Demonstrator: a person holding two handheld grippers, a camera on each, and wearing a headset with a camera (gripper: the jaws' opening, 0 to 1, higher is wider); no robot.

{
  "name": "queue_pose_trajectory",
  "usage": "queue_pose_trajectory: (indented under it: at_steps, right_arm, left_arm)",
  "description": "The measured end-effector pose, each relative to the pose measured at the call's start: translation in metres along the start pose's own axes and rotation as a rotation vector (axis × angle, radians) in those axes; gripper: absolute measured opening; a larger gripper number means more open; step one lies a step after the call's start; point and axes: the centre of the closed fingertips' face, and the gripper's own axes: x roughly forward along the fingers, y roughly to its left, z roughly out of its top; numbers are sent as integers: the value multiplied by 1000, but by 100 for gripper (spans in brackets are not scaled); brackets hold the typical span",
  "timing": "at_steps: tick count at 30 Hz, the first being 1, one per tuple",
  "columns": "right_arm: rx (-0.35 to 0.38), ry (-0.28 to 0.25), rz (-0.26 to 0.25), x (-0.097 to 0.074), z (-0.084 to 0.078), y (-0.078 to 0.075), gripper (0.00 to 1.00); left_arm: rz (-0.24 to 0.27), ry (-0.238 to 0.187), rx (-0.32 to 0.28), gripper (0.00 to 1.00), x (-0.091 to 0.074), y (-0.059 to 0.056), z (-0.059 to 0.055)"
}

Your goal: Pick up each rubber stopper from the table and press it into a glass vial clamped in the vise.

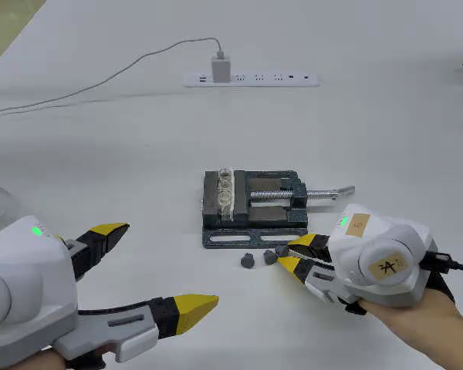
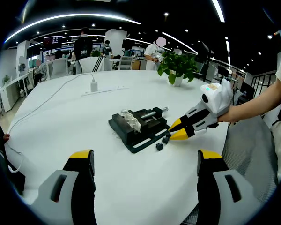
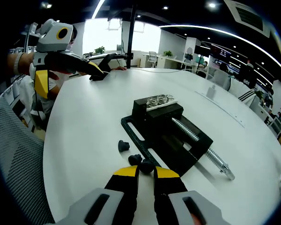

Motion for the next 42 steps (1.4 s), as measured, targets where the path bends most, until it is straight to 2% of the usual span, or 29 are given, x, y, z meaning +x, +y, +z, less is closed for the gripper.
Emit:
queue_pose_trajectory:
  at_steps: [3,6,13,18,22,27,32,37,39,42]
  right_arm:
    - [-14,-1,8,-7,4,-2,9]
    - [-70,-7,25,-17,11,-2,9]
    - [-94,-8,120,-42,31,4,8]
    - [-166,2,207,-59,48,18,8]
    - [-246,16,258,-70,58,30,8]
    - [-292,17,294,-77,69,40,9]
    - [-322,13,311,-80,77,43,9]
    - [-330,4,322,-79,83,44,9]
    - [-340,3,330,-79,85,44,9]
    - [-372,18,349,-79,87,45,9]
  left_arm:
    - [-5,5,25,89,1,-1,0]
    - [-16,1,43,88,2,-4,2]
    - [-79,44,214,84,13,-16,3]
    - [-142,92,340,80,22,-29,1]
    - [-185,104,394,76,31,-40,5]
    - [-227,76,433,70,38,-54,20]
    - [-252,43,443,62,43,-65,34]
    - [-263,14,454,54,46,-74,43]
    - [-286,16,456,54,46,-80,44]
    - [-306,18,488,46,47,-86,44]
